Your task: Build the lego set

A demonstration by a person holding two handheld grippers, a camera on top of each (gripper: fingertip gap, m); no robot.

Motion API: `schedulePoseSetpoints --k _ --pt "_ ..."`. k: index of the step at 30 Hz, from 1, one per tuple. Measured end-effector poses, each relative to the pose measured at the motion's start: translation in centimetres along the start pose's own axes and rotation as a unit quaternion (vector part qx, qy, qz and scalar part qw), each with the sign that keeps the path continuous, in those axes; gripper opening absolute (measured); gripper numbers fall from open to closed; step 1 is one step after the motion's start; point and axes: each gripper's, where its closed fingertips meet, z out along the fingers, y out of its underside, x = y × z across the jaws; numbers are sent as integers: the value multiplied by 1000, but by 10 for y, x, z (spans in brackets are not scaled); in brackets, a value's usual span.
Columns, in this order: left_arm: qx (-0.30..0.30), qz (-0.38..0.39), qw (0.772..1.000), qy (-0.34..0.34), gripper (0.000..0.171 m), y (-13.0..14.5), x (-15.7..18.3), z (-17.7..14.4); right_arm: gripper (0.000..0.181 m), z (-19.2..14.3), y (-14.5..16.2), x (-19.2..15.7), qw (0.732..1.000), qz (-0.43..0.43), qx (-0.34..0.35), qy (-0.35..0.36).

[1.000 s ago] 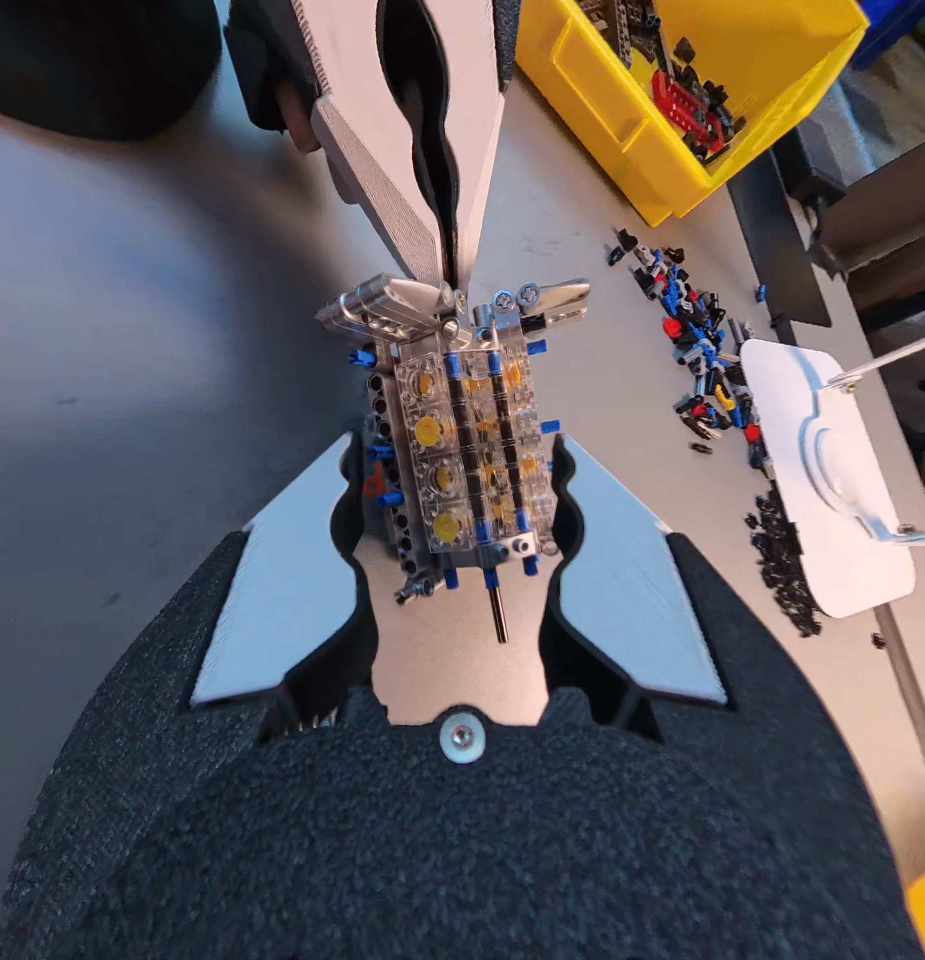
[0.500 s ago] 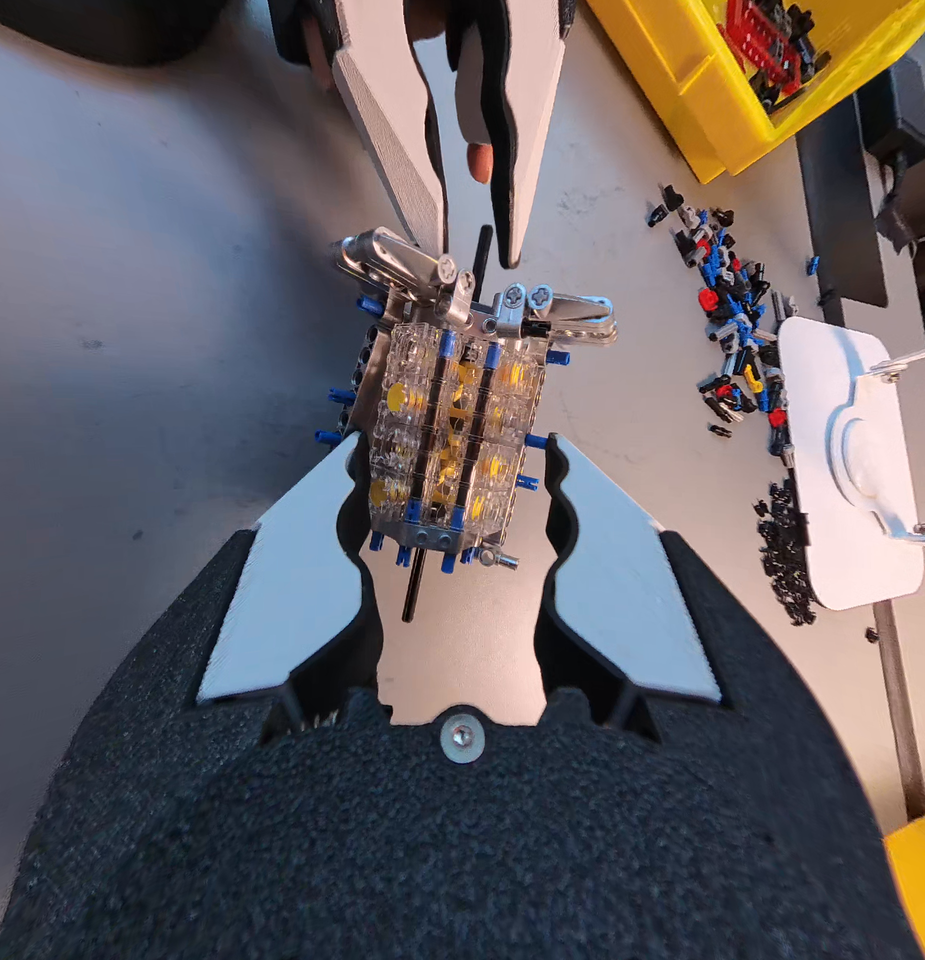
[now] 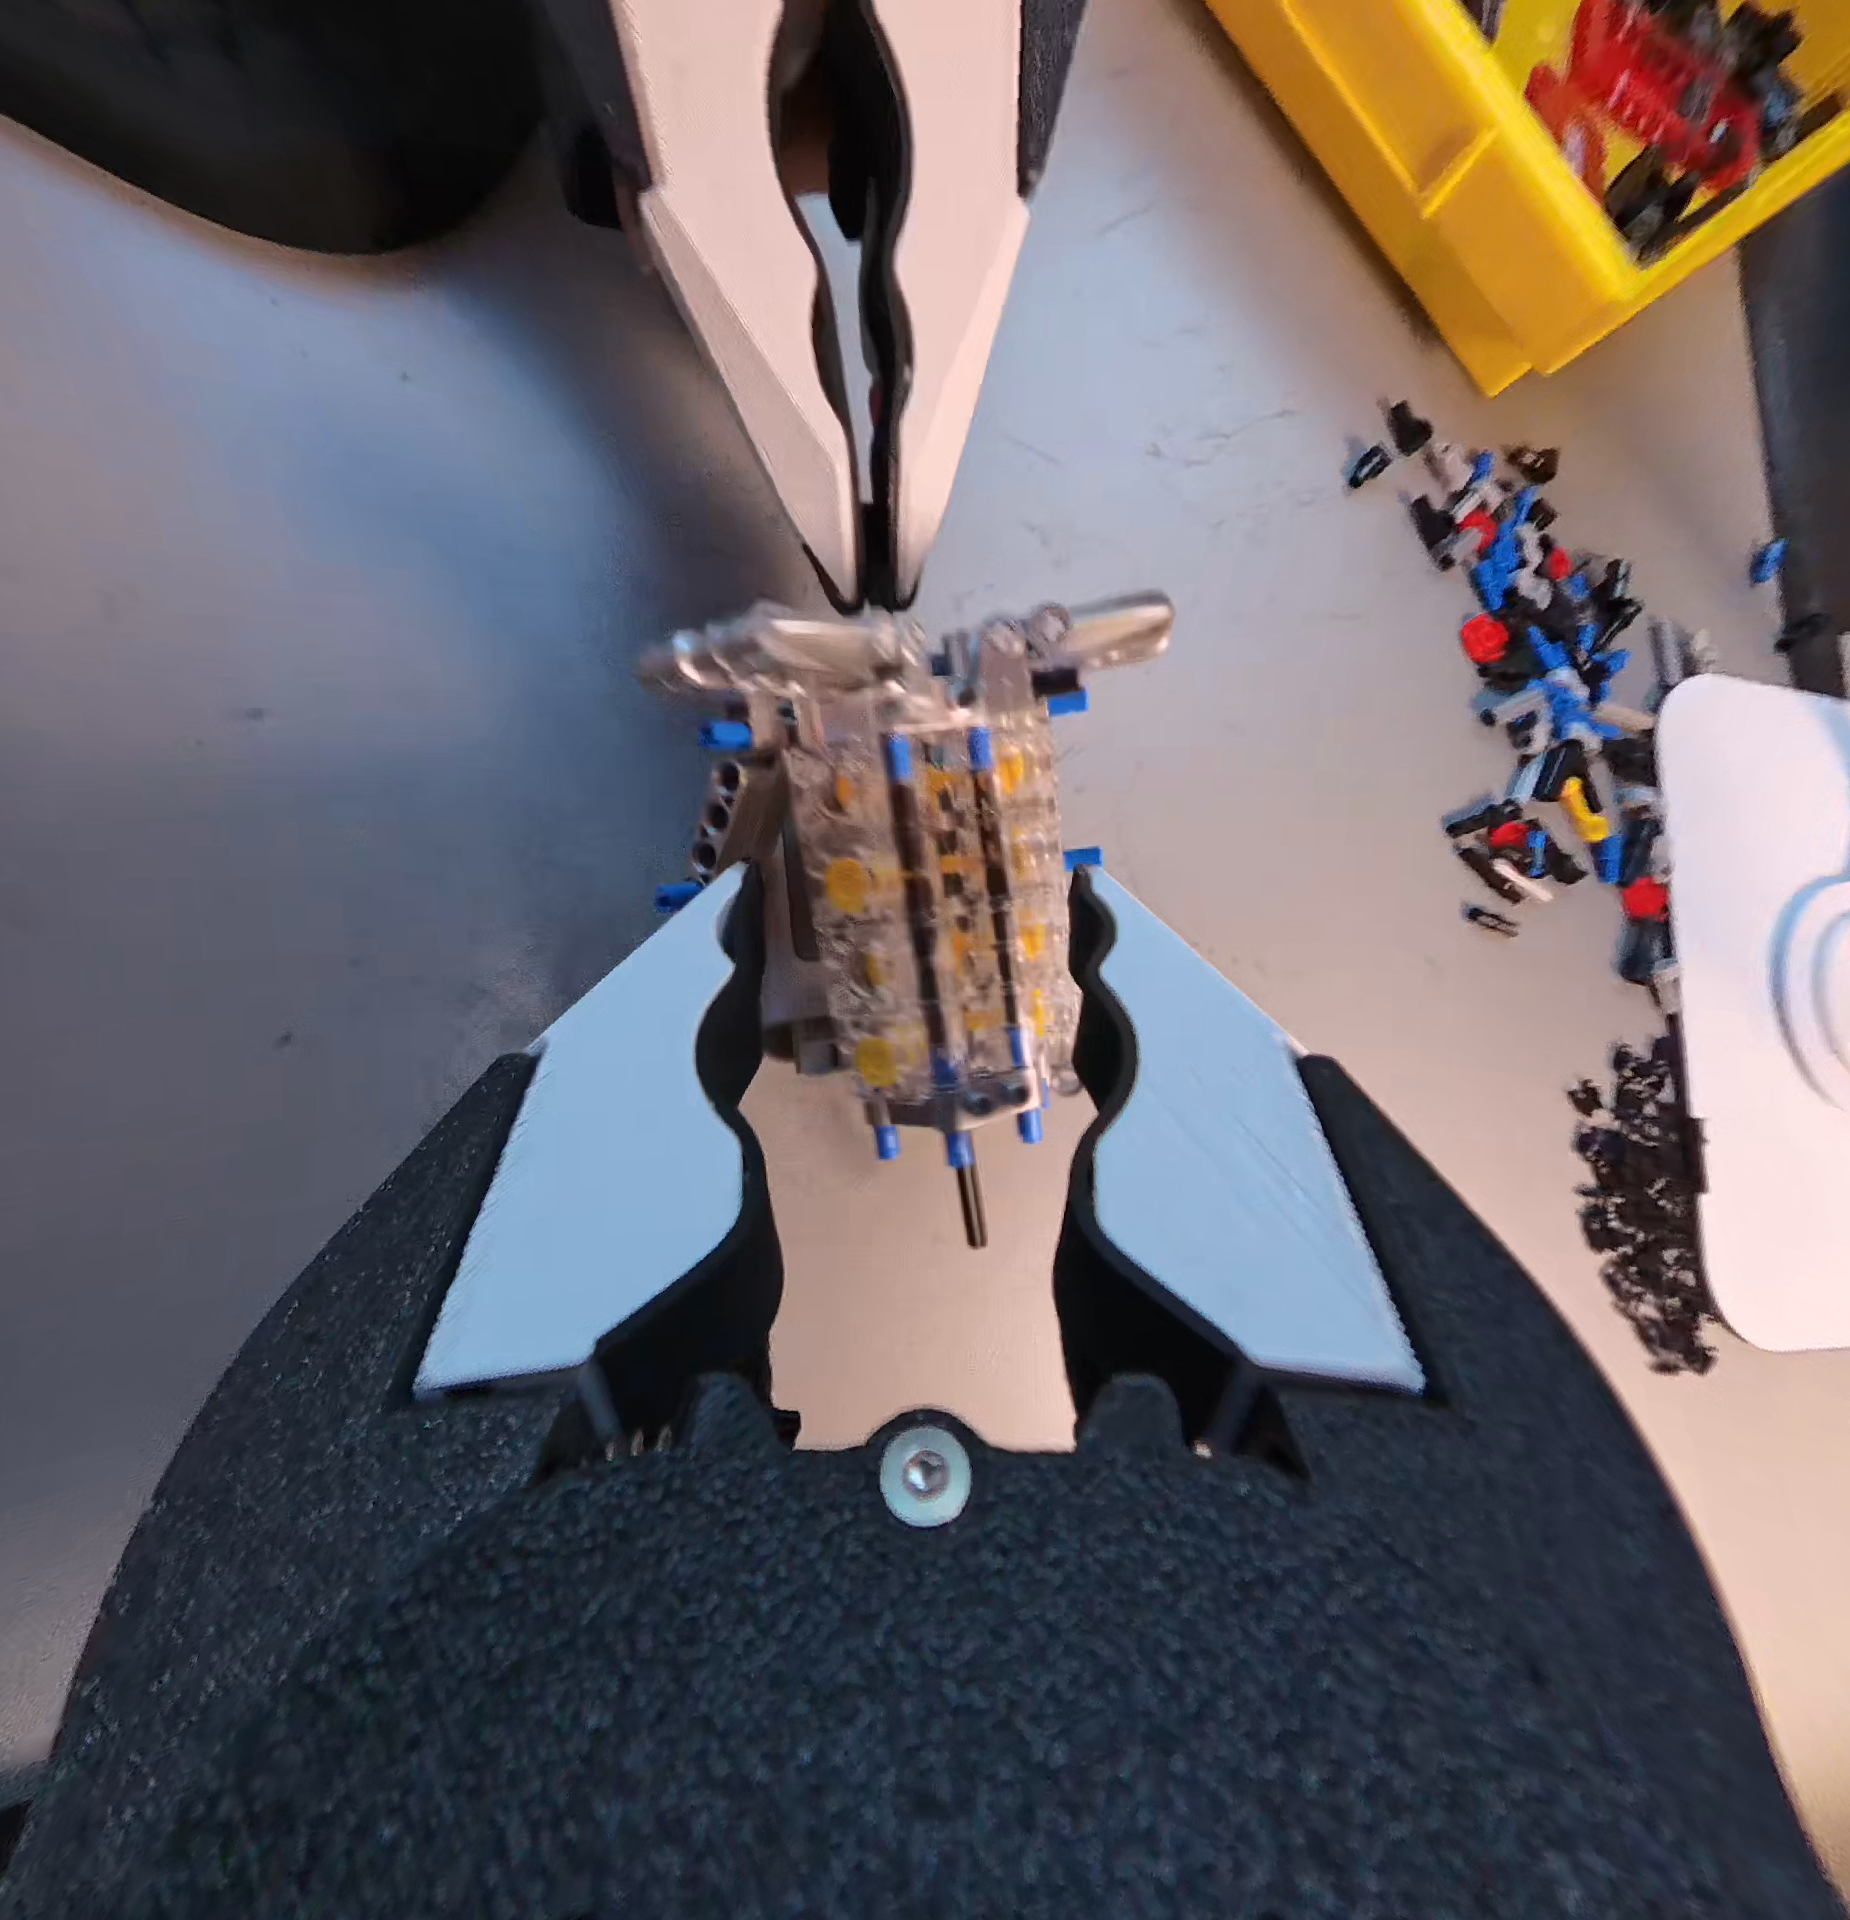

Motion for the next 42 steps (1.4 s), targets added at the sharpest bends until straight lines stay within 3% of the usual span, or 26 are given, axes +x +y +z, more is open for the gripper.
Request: schedulePoseSetpoints --k 5,14,21,31,39,42 --pt "7 -26 1000 6 1 -2 -4 -2 48 2 -2 1 999 -28 -27 6" --pt "15 -47 998 29 1 -1 -3 -3 62 6 0 5 991 4 -57 -124" --pt "19 -69 997 38 1 -2 -6 -7 52 18 2 2 984 21 -90 -155" --pt "1 -14 999 45 2 6 -6 -18 44 14 -13 2 981 39 -175 -76" --pt "5 51 999 9 3 14 -11 -19 45 18 -11 2 969 -13 -225 99" --pt "-1 91 996 0 2 17 -8 -17 45 17 -9 -1 964 -46 -229 130"
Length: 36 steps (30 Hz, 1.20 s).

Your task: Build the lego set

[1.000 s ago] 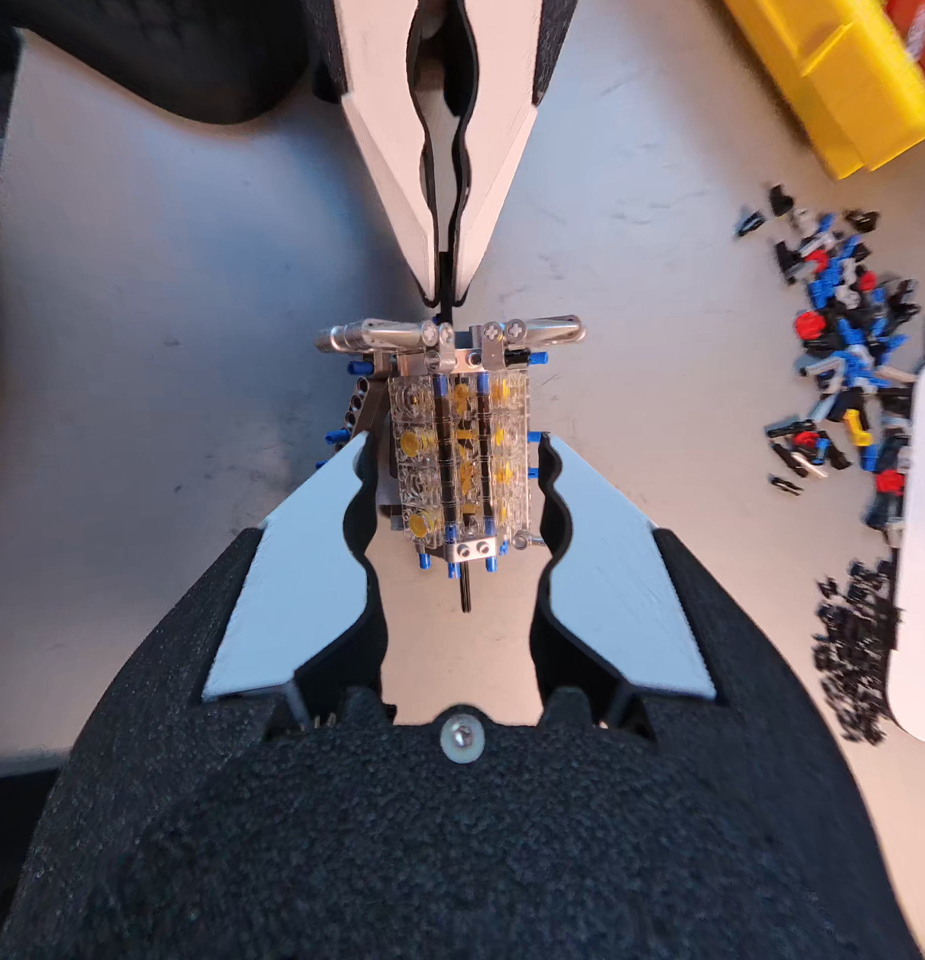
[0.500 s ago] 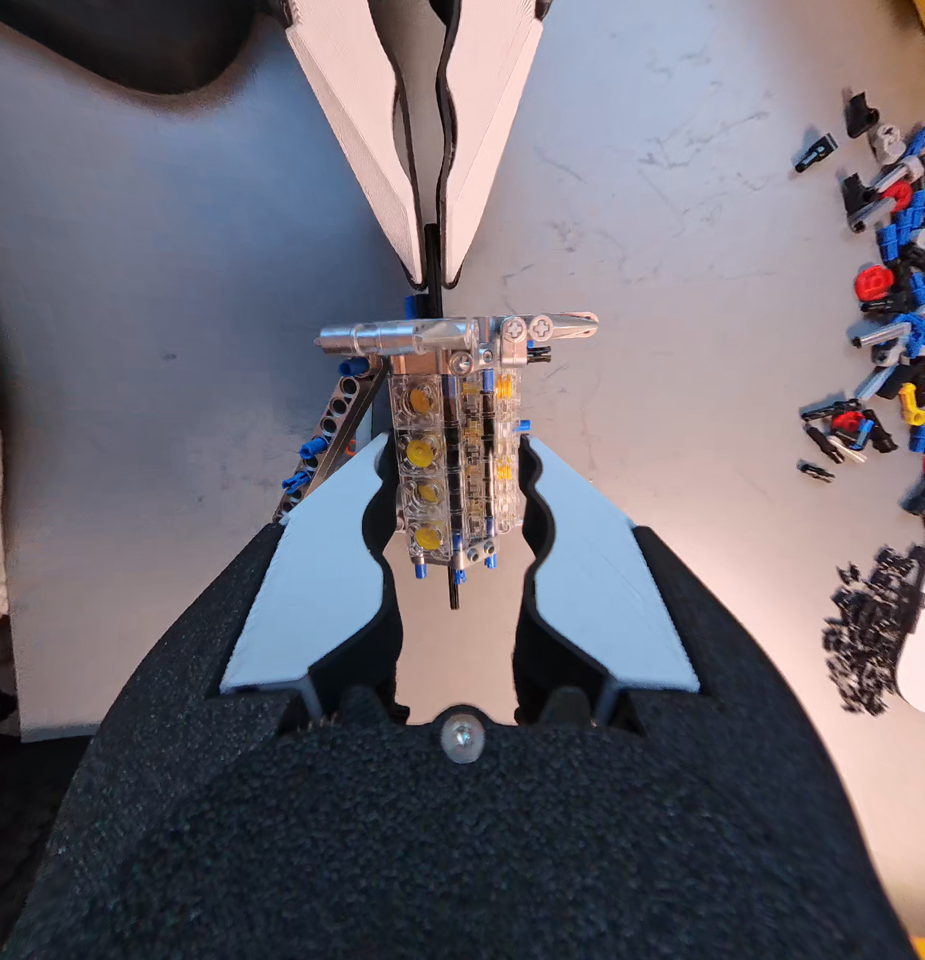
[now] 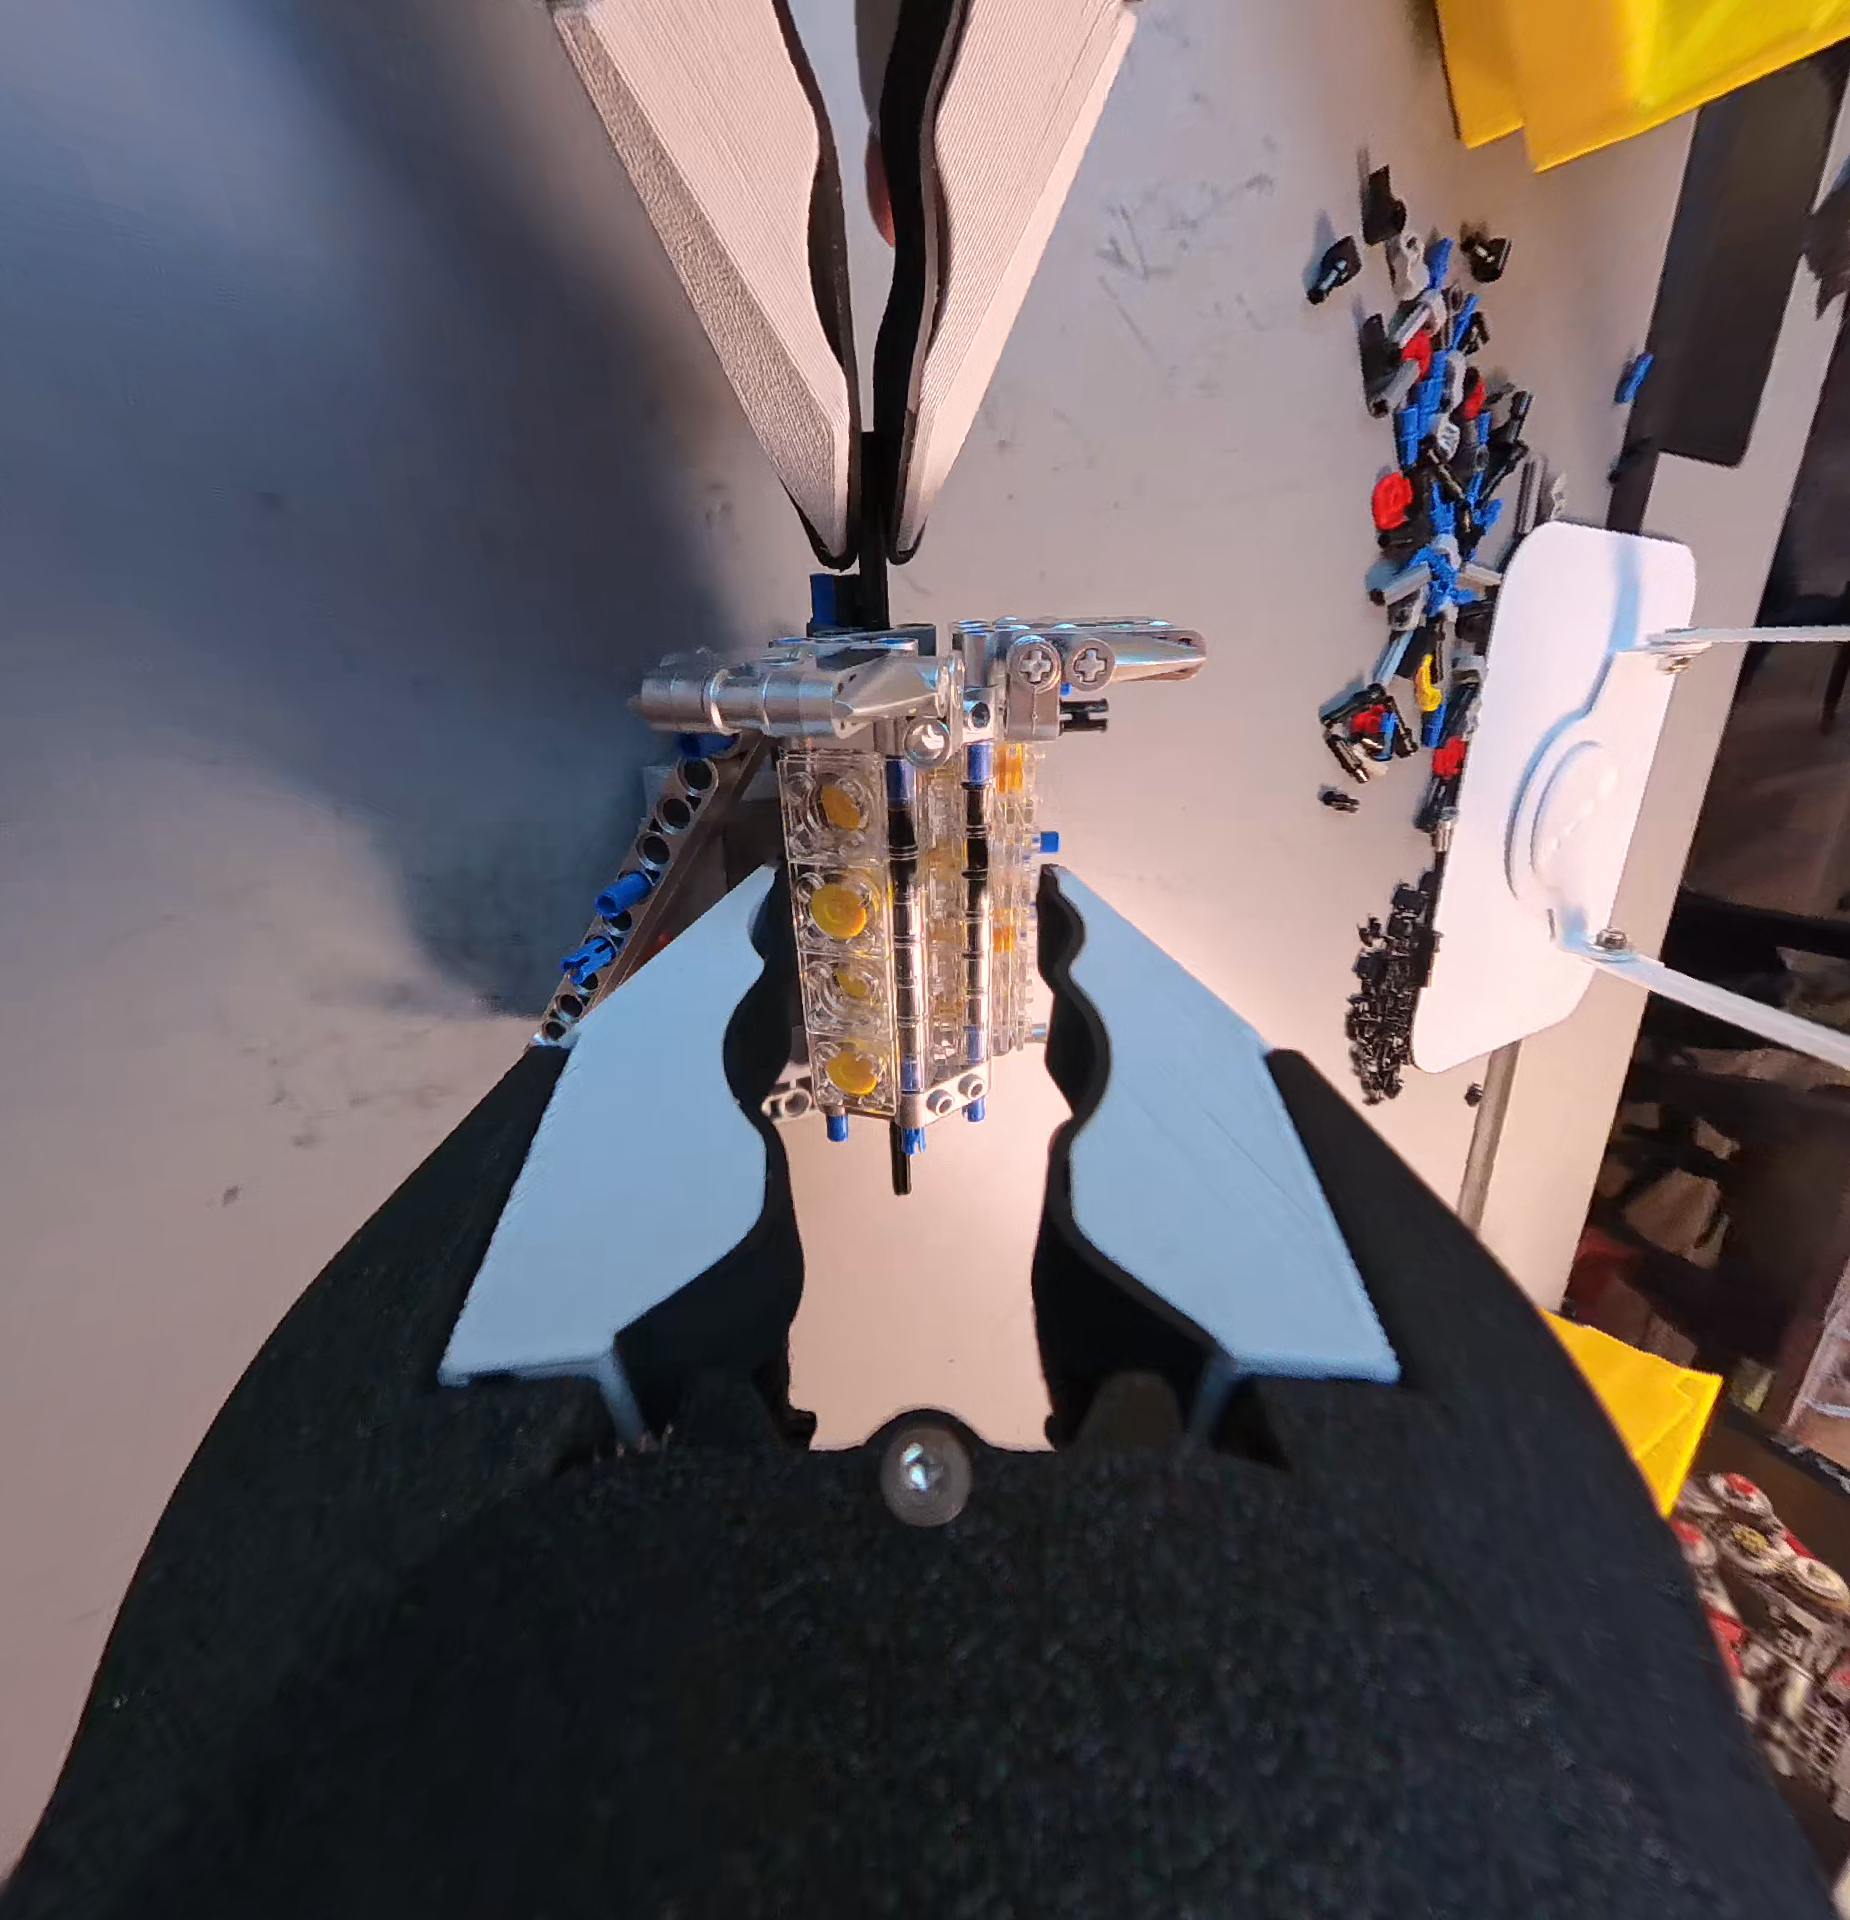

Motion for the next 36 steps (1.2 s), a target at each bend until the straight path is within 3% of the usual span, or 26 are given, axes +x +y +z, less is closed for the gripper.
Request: schedulePoseSetpoints --k 4,6,10,15,19,25,36 --pt "3 33 999 -6 2 0 4 1 53 -6 -6 -7 996 -10 40 -74" --pt "5 44 999 -7 2 -1 4 1 67 -2 -2 -4 992 -21 46 -117" --pt "8 61 998 -11 2 -1 5 1 68 6 3 -7 974 -27 52 -221" --pt "0 78 997 -19 1 3 4 2 65 12 3 -8 958 -17 42 -282" --pt "-11 87 995 -38 1 7 -2 3 44 11 4 1 965 -11 48 -258" --pt "11 80 996 -32 2 -1 0 3 44 4 6 1 976 -21 34 -215" --pt "84 65 994 -41 3 -32 4 -9 44 -26 2 1 979 38 69 -186"
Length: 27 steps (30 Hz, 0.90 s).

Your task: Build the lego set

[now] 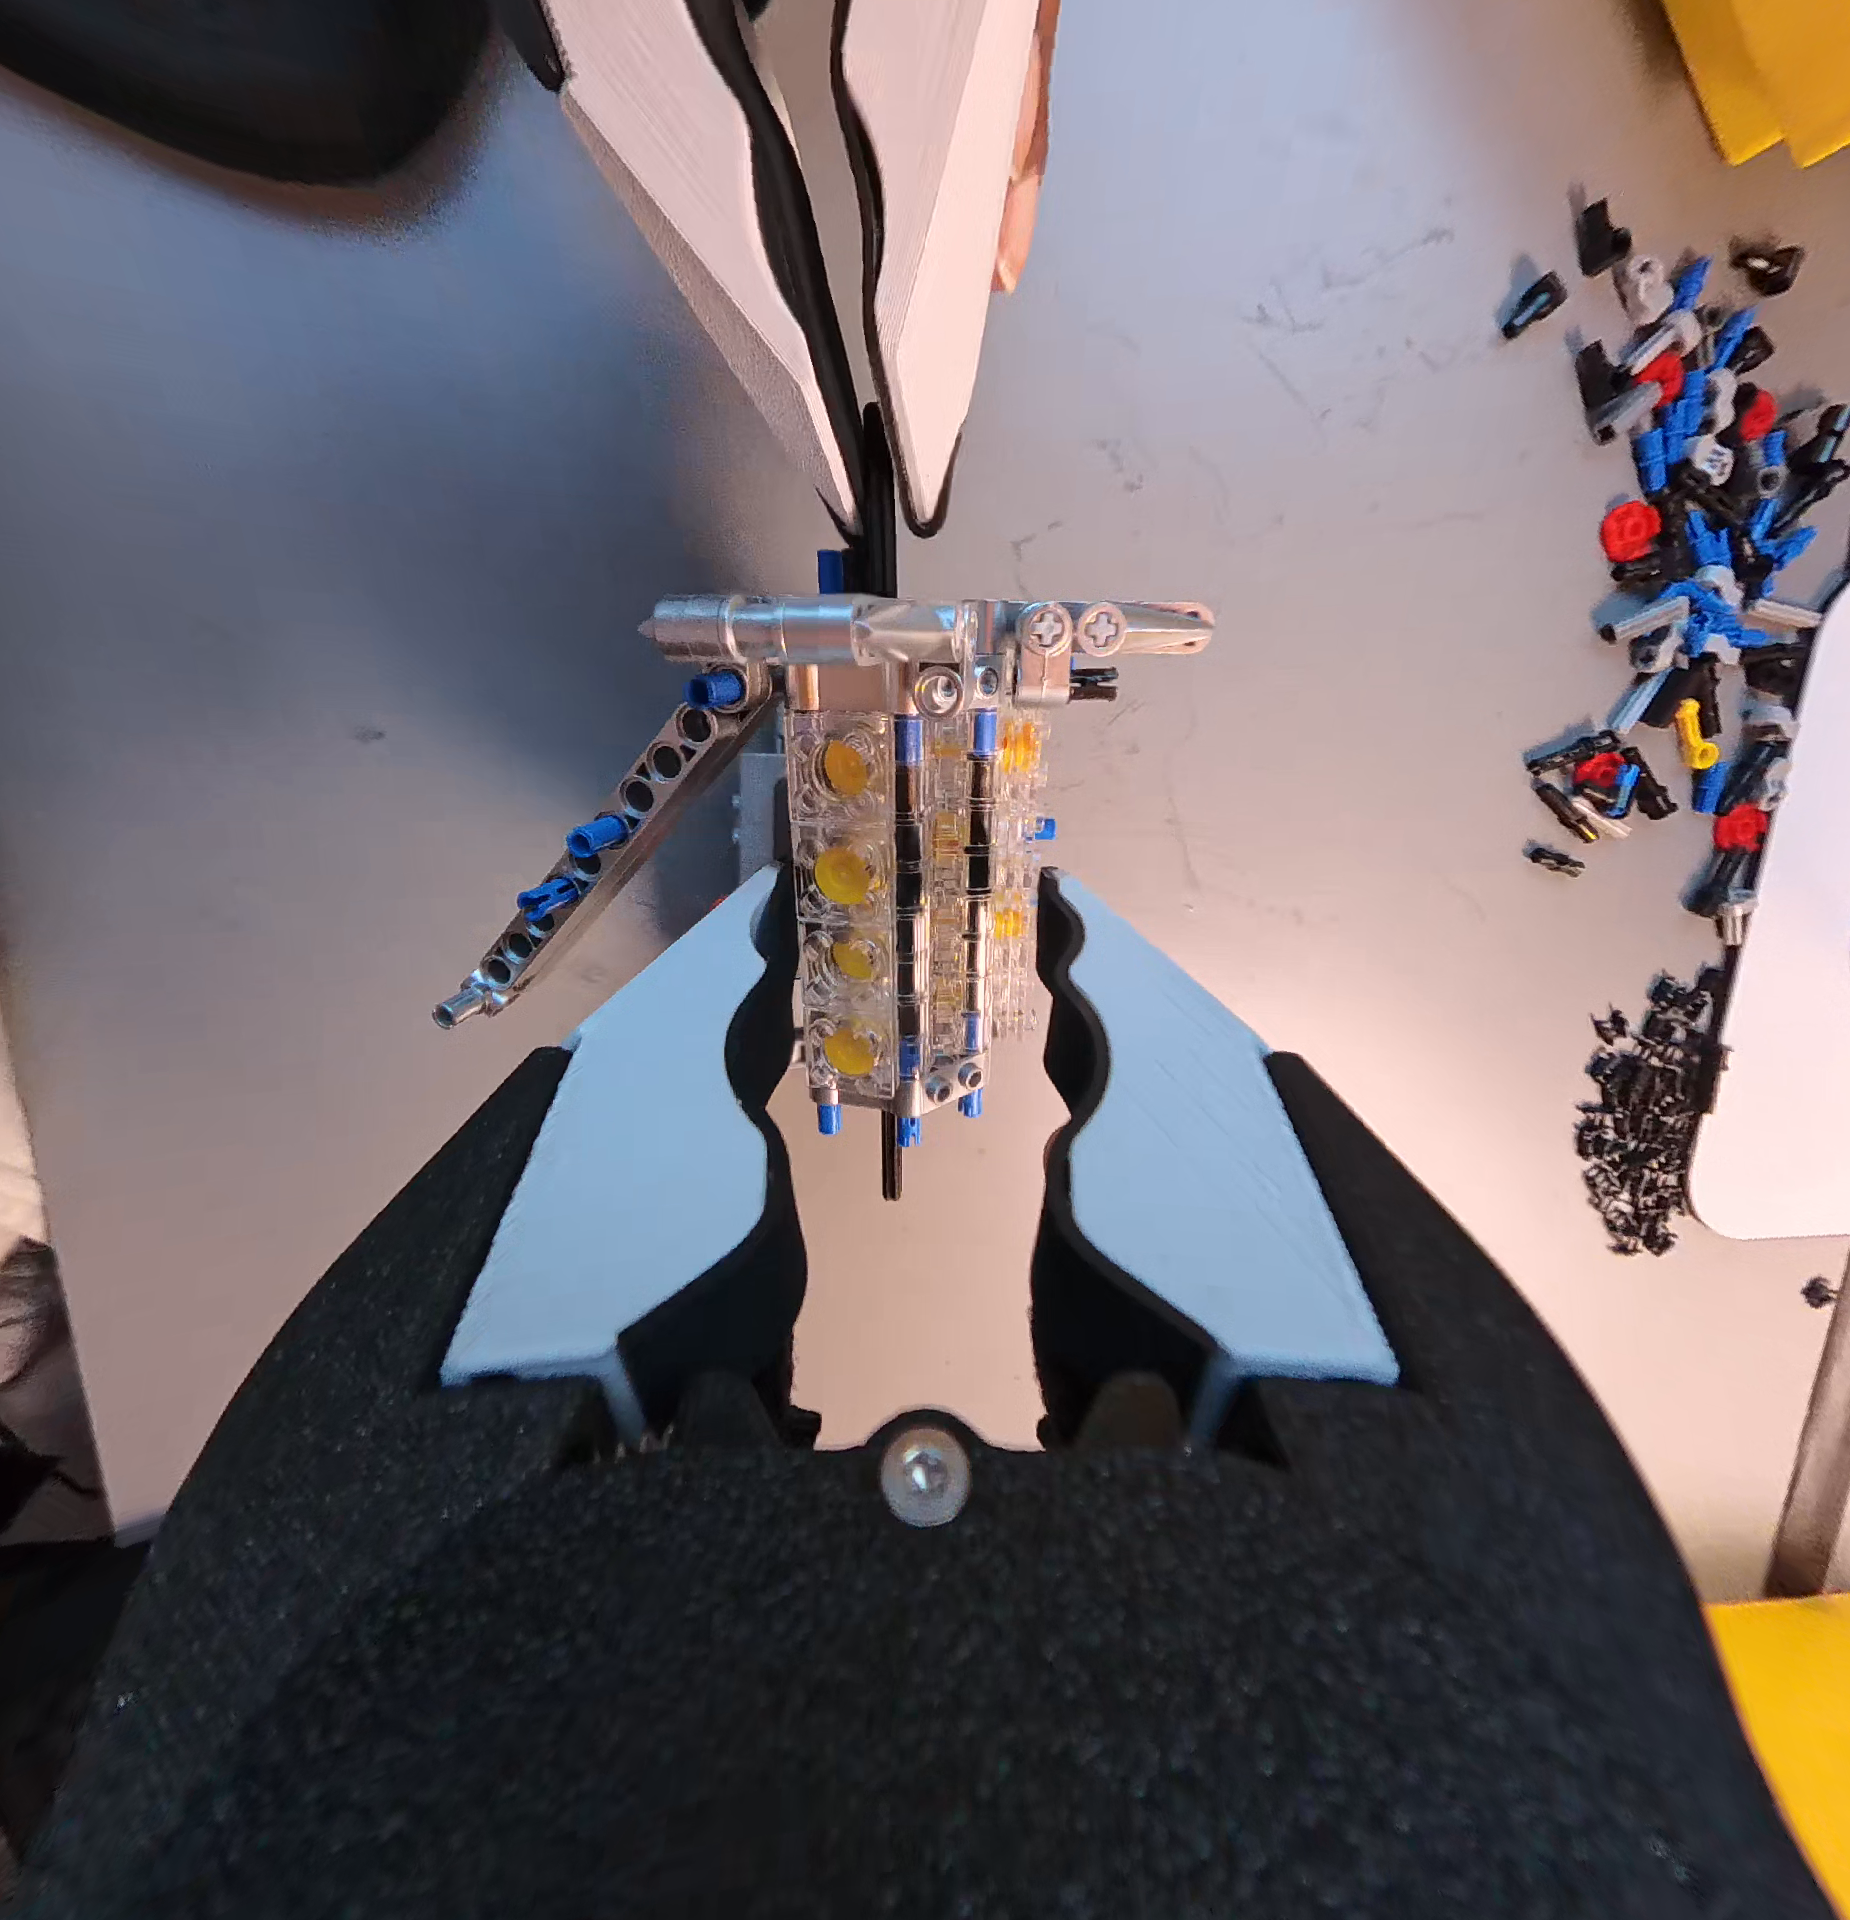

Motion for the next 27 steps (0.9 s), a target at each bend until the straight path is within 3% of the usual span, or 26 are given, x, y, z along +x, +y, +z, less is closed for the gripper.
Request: schedulePoseSetpoints --k 5,8,13,20,27 --pt "61 -21 997 31 4 -34 11 -10 44 -23 -9 -25 989 90 110 -34" --pt "107 -35 990 86 2 -67 27 -15 36 -29 -14 -49 964 150 200 -86" --pt "111 -28 980 165 1 -92 50 -14 48 -35 -16 -83 914 209 304 -170" --pt "101 -32 968 227 1 -96 67 -13 59 -54 25 -93 899 224 313 -210" --pt "69 -20 958 278 1 -104 81 -7 84 -92 5 -104 866 176 374 -283"
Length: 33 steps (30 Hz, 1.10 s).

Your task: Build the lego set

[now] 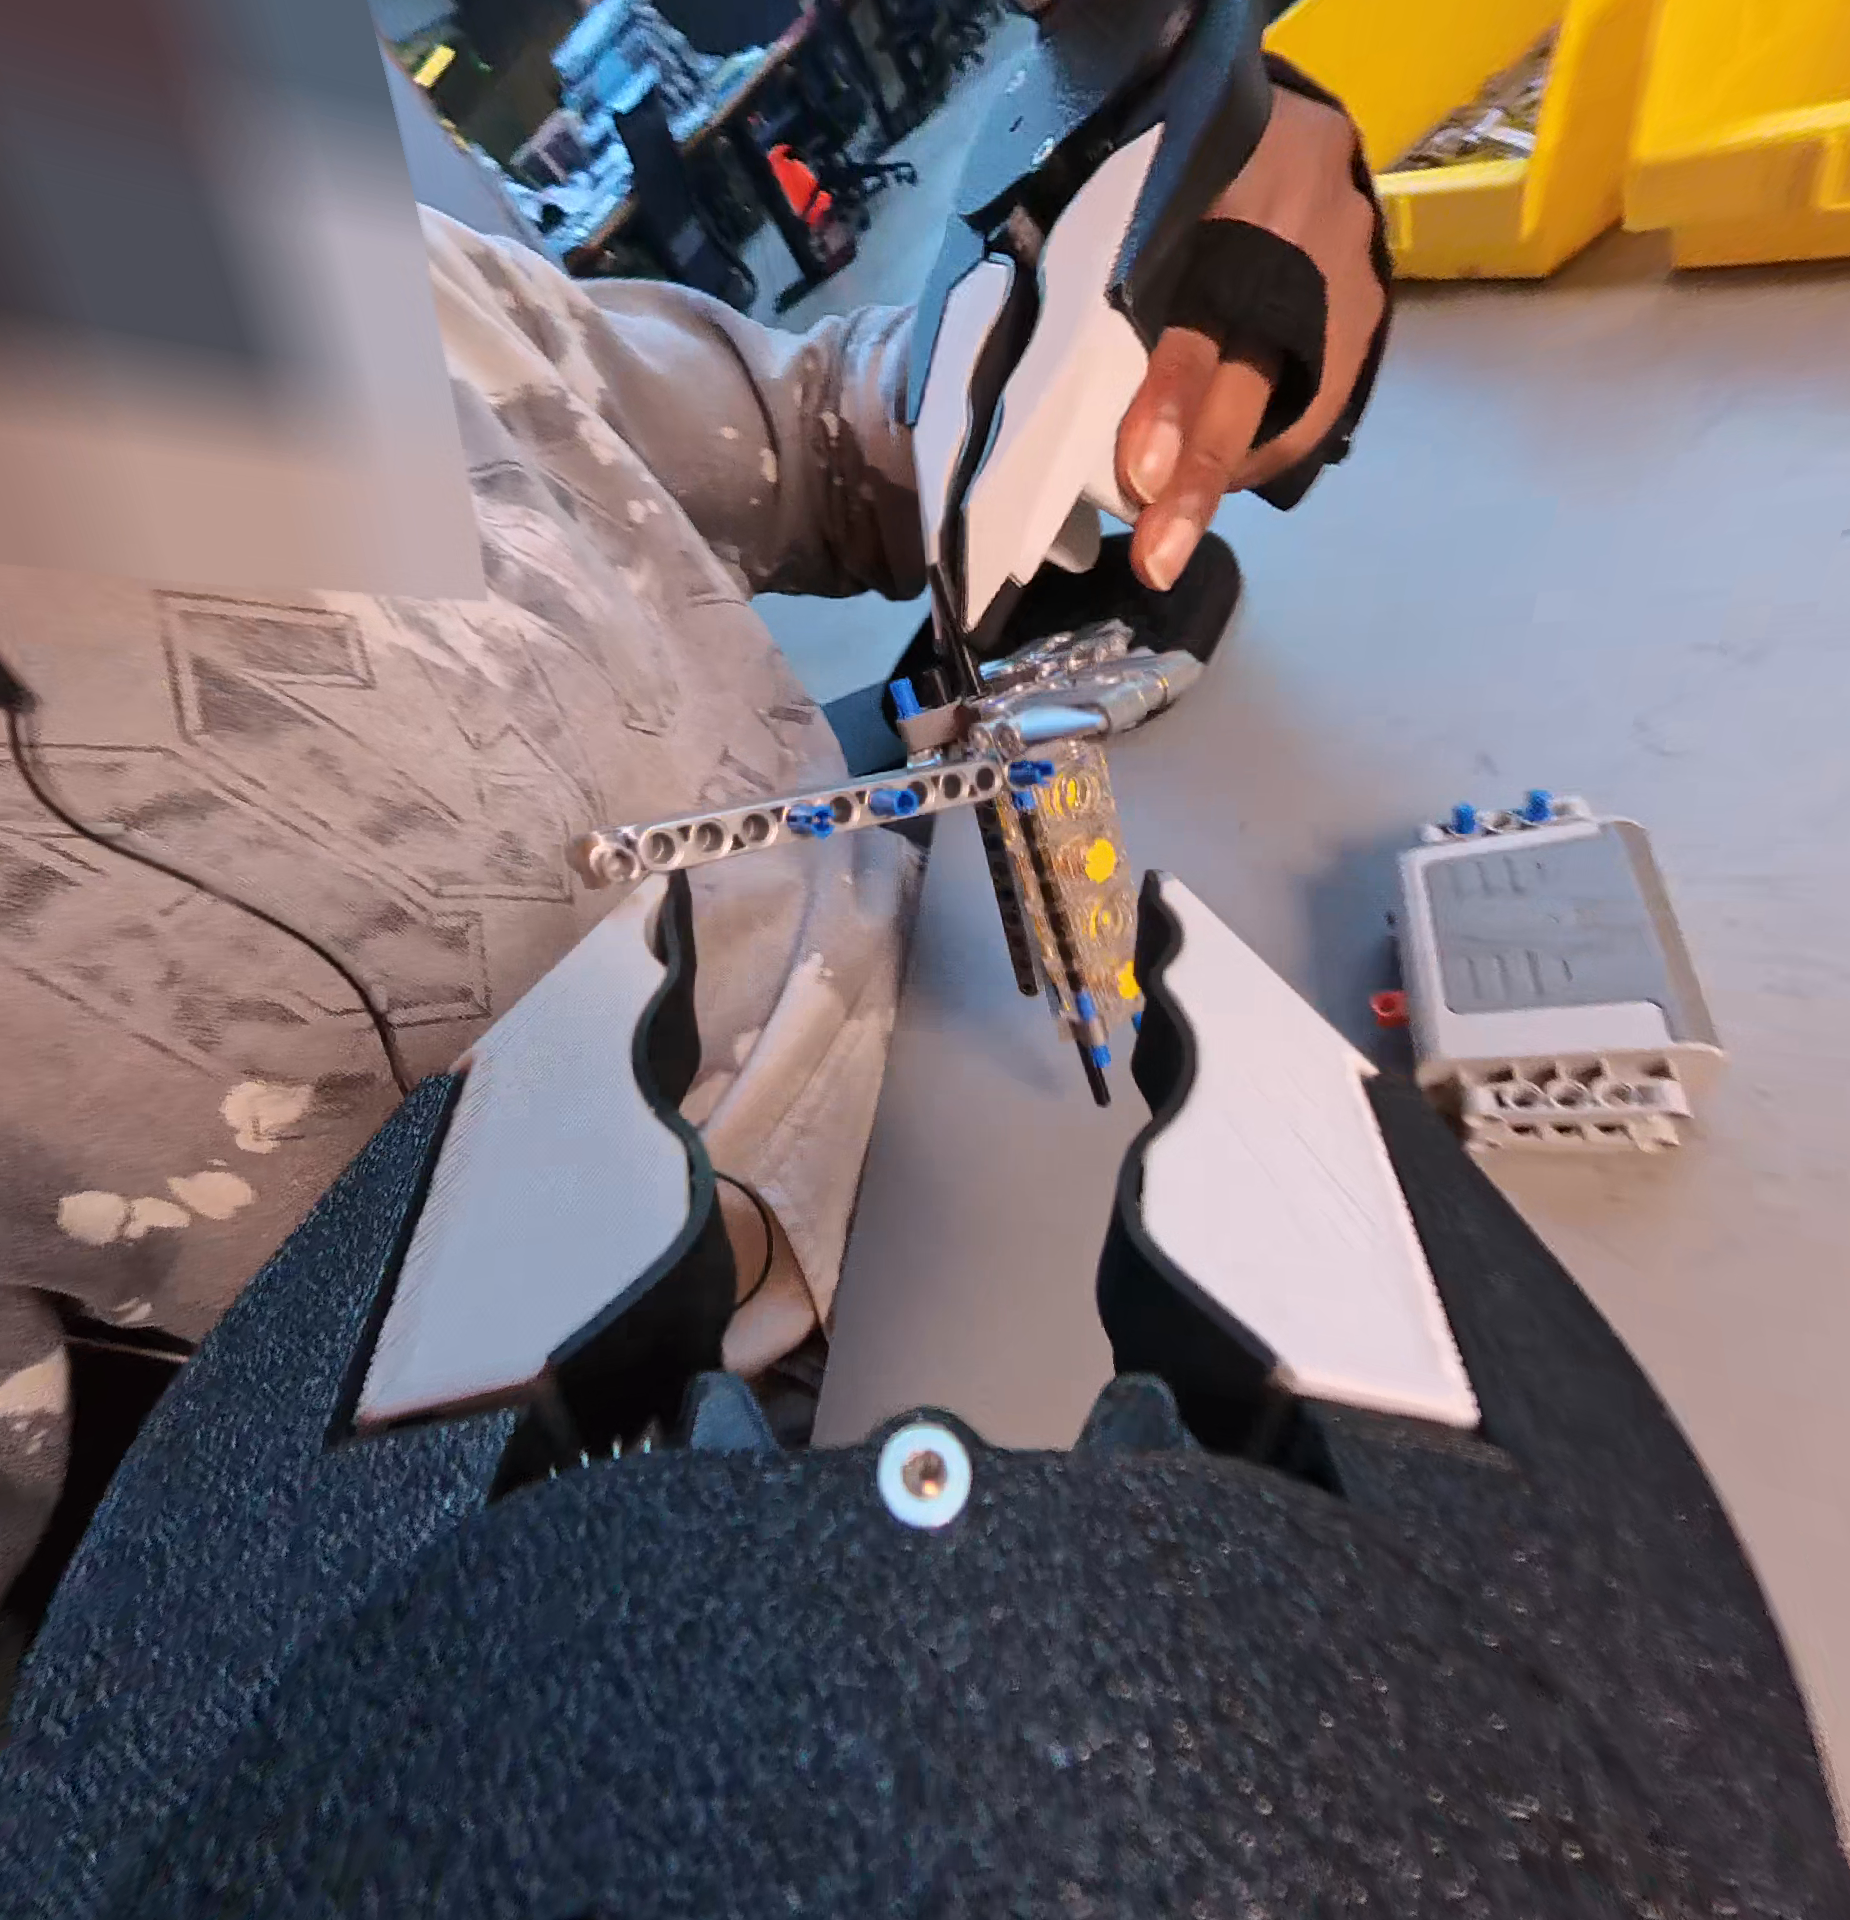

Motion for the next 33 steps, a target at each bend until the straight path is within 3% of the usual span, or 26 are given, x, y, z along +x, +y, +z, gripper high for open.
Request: schedulePoseSetpoints --k 6,10,17,20,24,29,31,33 --pt "0 1 1000 29 1 -14 5 11 83 35 24 2 998 -6 -17 -52" --pt "15 -6 999 48 1 -25 8 16 80 47 32 15 998 -53 -36 -27" --pt "29 -17 998 48 1 -29 -1 19 87 51 33 5 997 -63 -35 -40" --pt "35 -29 998 42 1 -26 -3 18 90 30 32 18 998 -54 -20 22" --pt "48 -48 997 23 1 -21 -7 14 90 -4 43 47 978 -83 -42 189" --pt "84 -83 993 -10 1 -20 -19 11 88 8 38 33 956 -145 -21 256" --pt "86 -94 991 -36 1 -16 -28 11 79 14 34 32 940 -166 -6 296" --pt "90 -111 988 -60 1 -12 -35 10 60 11 32 39 908 -197 -4 369"
